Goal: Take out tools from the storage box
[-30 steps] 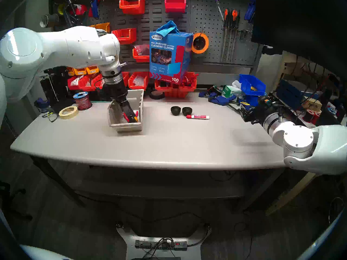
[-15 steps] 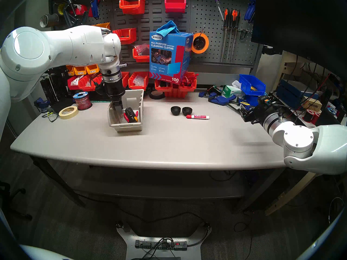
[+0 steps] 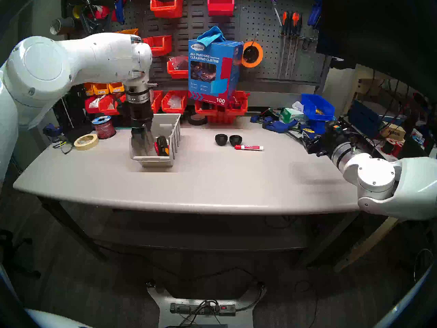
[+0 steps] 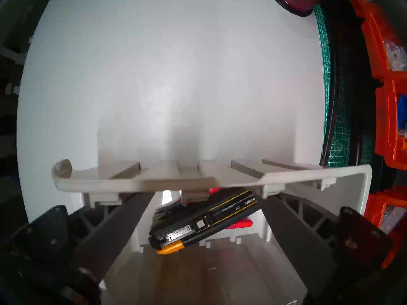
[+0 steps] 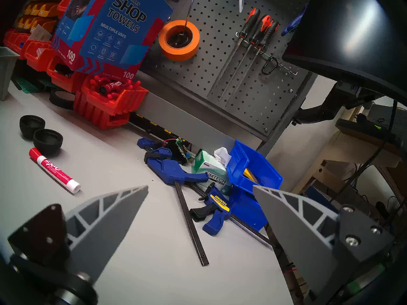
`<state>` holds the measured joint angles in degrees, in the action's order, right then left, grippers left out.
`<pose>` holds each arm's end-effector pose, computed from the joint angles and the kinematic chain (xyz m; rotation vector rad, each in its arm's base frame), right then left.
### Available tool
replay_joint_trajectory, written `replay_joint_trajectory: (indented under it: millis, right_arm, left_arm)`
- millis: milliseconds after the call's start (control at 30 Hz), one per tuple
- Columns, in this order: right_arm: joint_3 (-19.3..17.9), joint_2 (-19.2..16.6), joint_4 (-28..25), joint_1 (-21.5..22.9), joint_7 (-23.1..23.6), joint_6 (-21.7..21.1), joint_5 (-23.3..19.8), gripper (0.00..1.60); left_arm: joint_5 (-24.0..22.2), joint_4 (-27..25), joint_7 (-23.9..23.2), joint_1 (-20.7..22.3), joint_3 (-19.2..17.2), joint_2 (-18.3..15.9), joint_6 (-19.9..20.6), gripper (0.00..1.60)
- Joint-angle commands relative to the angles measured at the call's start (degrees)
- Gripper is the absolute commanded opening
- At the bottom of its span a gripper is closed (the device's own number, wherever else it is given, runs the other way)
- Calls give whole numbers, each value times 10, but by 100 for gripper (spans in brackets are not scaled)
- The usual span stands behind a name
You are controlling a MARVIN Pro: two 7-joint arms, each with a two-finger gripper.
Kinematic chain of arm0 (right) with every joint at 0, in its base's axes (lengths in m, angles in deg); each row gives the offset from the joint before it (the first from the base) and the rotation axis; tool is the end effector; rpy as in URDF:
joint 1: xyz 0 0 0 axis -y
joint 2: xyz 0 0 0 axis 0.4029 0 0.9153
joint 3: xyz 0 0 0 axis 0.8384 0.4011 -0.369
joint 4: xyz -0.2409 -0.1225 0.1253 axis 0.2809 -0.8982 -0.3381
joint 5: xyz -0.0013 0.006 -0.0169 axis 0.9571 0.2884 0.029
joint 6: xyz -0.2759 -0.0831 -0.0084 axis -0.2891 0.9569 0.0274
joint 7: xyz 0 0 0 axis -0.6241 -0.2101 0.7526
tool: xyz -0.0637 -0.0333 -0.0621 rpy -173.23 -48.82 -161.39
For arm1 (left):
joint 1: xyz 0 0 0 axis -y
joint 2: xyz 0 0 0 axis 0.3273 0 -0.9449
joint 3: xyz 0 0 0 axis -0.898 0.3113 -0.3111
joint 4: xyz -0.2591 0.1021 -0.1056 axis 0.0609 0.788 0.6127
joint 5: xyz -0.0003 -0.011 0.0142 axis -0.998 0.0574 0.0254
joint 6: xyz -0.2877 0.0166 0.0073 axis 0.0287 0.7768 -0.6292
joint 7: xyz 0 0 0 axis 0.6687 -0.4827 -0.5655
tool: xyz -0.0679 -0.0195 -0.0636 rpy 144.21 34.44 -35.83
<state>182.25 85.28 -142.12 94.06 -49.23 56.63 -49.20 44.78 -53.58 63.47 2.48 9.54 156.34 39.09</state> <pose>0.3519 -0.1961 -0.1038 2.0108 0.4963 1.8400 0.5845 0.0077 -0.0050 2.2219 2.1669 0.3108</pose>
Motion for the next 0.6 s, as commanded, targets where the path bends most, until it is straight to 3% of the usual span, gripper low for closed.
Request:
replay_joint_trajectory:
  millis: [0,33,333,567]
  right_arm:
    - [-4,3,0,8,-2,2,-1,160]
    - [-3,3,0,8,-2,2,-1,160]
    - [-3,4,0,8,-2,4,-2,160]
    - [-2,5,0,7,-2,4,-2,160]
  left_arm:
    - [-6,39,60,1,-6,21,10,144]
    - [-9,41,69,2,-7,22,6,160]
    - [-41,60,76,0,-30,29,-31,160]
    - [-72,73,76,-6,-50,29,-88,160]
